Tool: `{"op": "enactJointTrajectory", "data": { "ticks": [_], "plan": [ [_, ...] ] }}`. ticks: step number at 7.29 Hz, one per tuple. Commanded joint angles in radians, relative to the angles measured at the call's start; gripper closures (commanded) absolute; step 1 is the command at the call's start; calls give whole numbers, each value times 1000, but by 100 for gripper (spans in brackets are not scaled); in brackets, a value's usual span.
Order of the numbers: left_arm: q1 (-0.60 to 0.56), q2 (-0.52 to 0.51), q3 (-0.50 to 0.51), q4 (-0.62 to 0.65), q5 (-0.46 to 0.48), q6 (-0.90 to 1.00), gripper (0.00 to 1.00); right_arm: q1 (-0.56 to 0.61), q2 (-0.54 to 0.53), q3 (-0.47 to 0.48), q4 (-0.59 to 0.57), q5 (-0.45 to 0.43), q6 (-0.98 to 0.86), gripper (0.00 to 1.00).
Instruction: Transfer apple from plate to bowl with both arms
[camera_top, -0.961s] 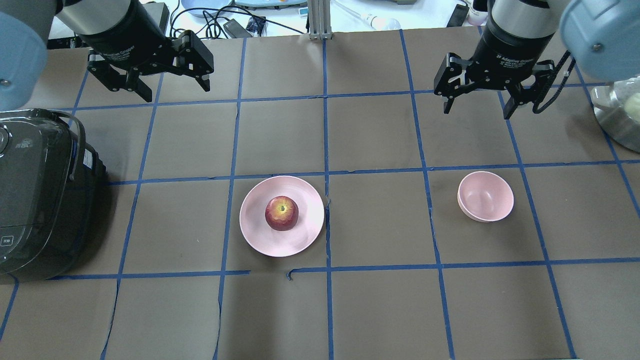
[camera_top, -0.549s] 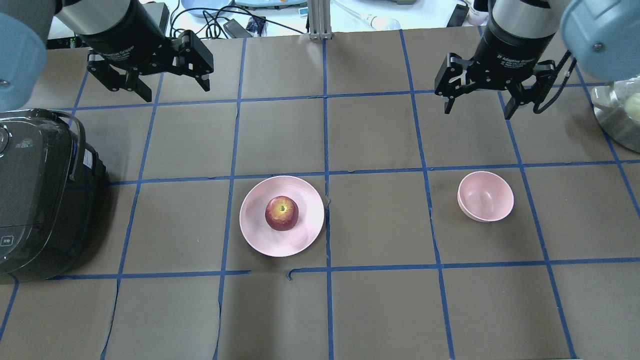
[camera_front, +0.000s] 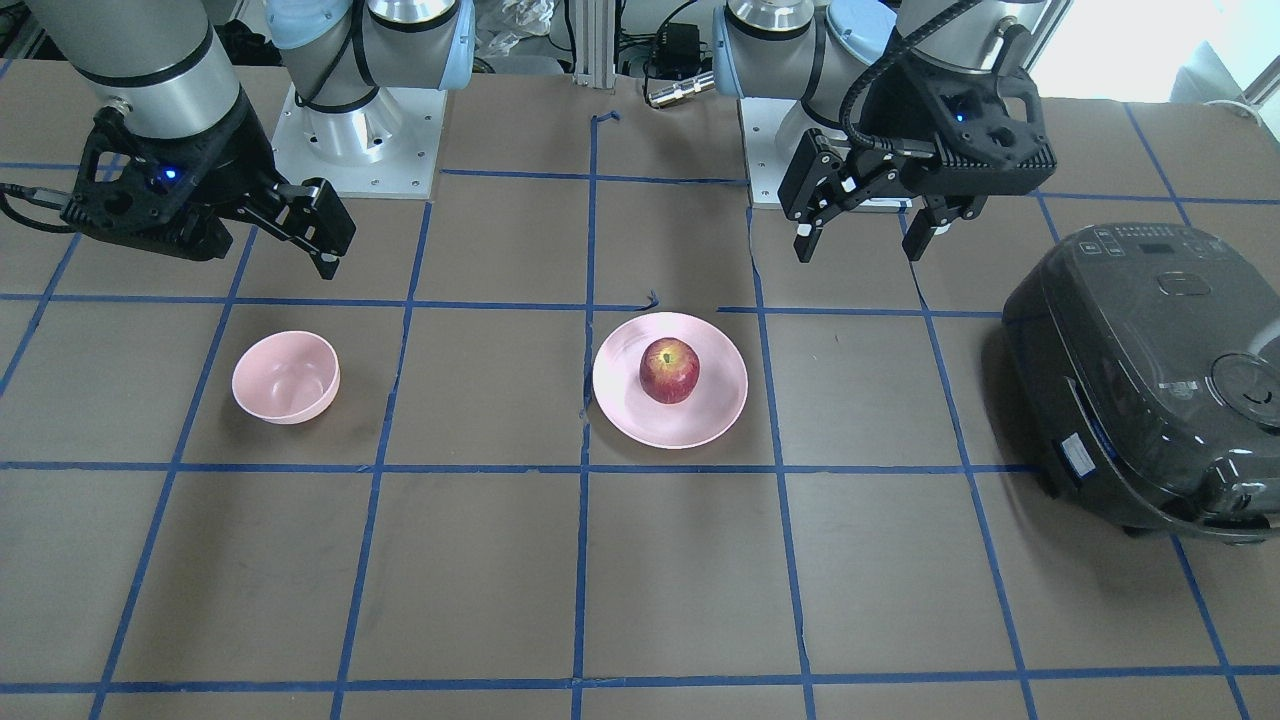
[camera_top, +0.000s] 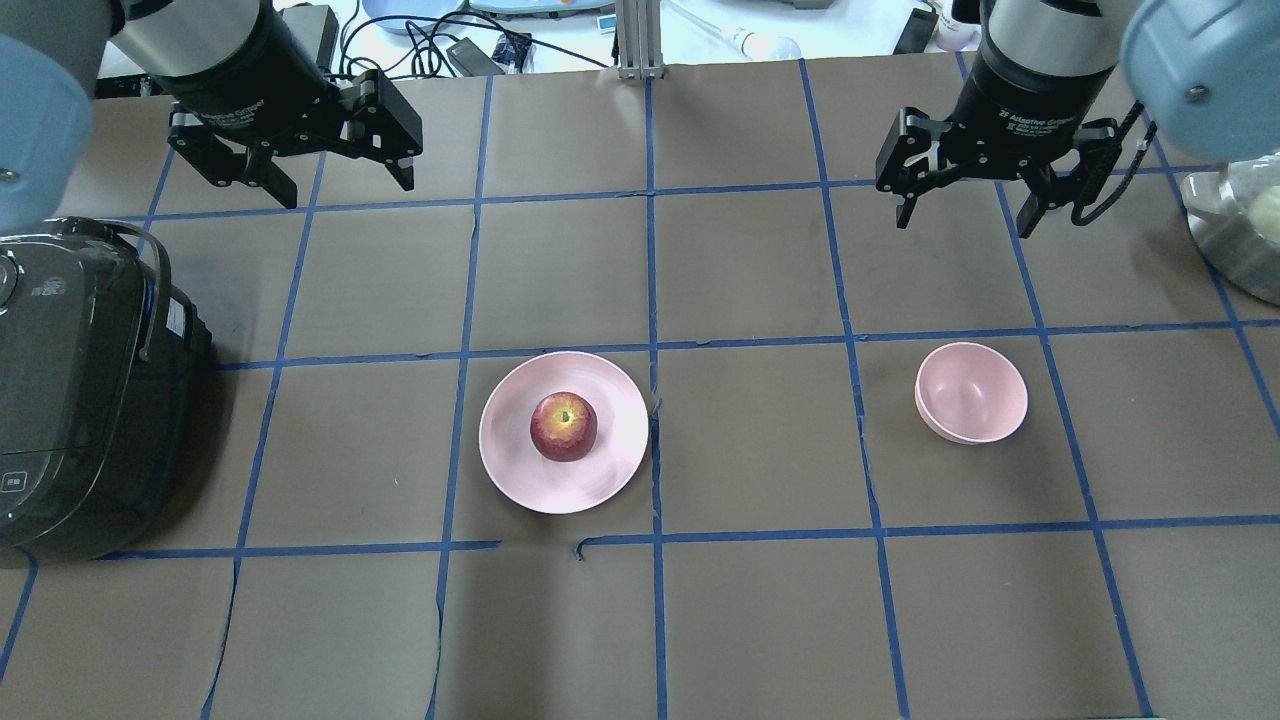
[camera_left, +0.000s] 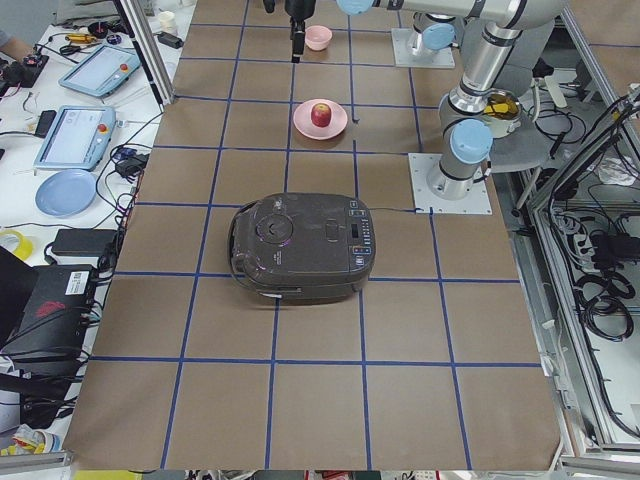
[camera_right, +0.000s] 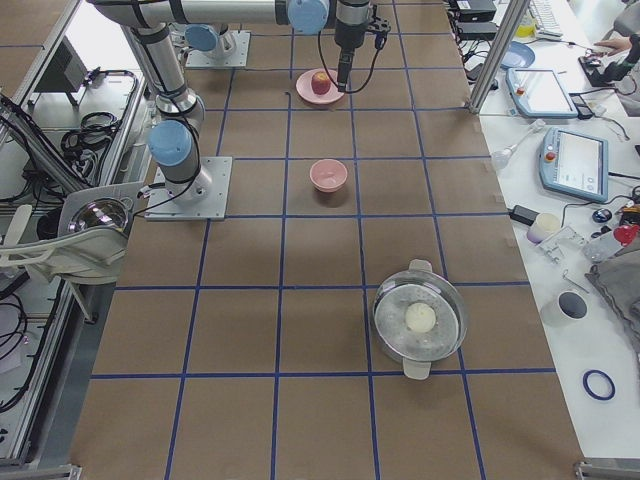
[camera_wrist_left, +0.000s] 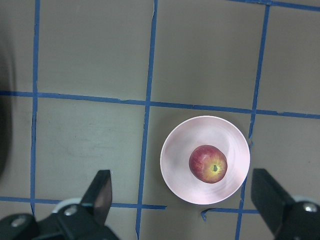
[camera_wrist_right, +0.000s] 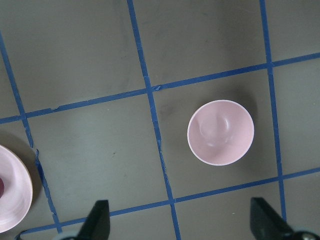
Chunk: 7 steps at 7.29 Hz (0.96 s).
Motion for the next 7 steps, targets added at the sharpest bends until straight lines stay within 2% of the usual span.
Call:
{"op": "enactJointTrajectory", "data": {
  "ticks": [1,7],
  "plan": [
    [1,1,4,-4,12,6,0,3,-5,-2,-5,0,1,0],
    [1,4,-6,0,12,7,0,1,1,0,1,4,3,0]
  ]
}}
